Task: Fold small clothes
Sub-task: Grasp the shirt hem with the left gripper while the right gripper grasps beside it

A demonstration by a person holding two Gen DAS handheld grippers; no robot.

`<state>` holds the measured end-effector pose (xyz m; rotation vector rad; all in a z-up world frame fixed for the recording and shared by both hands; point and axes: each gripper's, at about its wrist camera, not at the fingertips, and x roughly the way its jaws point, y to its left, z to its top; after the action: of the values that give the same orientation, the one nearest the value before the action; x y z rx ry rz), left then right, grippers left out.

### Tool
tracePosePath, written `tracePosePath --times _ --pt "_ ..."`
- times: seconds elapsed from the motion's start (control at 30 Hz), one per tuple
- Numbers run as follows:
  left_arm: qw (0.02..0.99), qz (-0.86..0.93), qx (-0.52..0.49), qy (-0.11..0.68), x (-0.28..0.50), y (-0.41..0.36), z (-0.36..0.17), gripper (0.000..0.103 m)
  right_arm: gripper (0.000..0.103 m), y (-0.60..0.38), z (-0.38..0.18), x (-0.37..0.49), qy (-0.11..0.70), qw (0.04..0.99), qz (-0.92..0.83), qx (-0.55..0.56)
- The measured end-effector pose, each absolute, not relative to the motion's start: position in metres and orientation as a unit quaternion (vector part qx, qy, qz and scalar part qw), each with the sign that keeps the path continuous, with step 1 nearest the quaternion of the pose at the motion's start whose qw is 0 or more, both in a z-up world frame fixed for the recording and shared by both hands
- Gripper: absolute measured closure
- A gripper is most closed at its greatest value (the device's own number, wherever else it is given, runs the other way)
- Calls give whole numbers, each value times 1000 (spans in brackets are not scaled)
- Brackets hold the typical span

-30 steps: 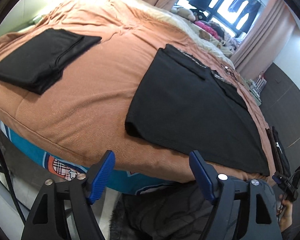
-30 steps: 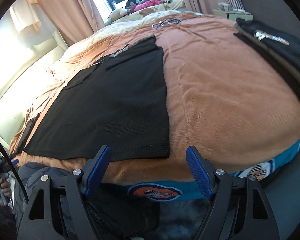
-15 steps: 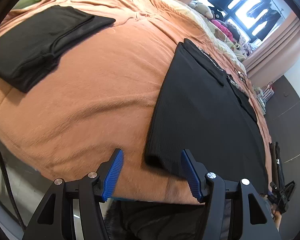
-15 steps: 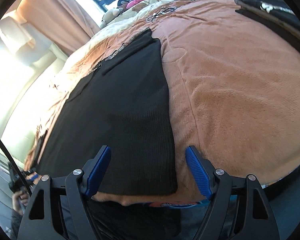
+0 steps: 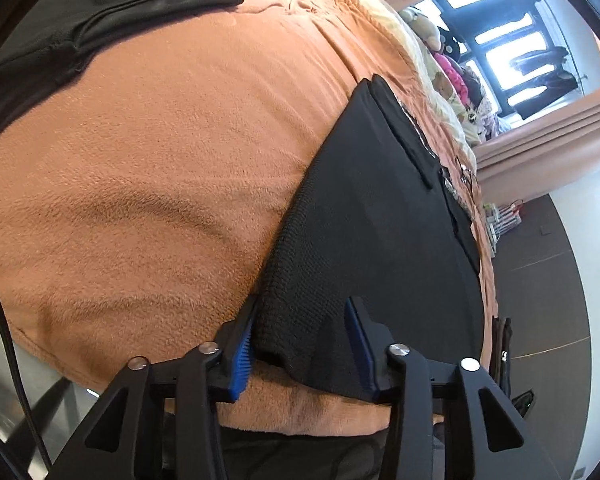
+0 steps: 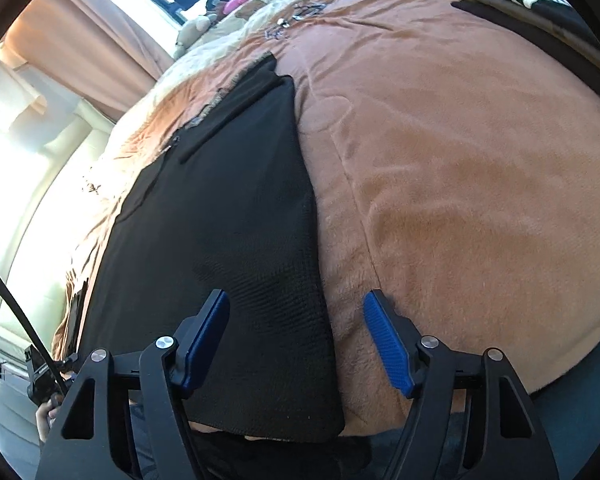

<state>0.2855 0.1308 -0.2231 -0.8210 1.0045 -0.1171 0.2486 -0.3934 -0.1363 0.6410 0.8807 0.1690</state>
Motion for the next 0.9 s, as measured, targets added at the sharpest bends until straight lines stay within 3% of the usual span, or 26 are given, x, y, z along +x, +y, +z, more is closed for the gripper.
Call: tracePosePath --times 0.13,0.57,0.63,0.7,0.9 --pt "781 -51 -408 470 287 141 -230 82 35 -388 -133 236 425 845 92 311" --pt "780 -54 -406 474 283 145 -230 93 35 -374 -149 249 401 818 135 389" --pt "780 -51 -403 476 283 145 -229 94 41 -377 -152 254 396 817 133 396" --pt "779 -48 -403 477 285 145 -230 95 58 -377 -158 258 398 818 124 397" --pt "782 -39 -397 479 288 142 -228 96 89 -383 -159 250 405 823 112 381"
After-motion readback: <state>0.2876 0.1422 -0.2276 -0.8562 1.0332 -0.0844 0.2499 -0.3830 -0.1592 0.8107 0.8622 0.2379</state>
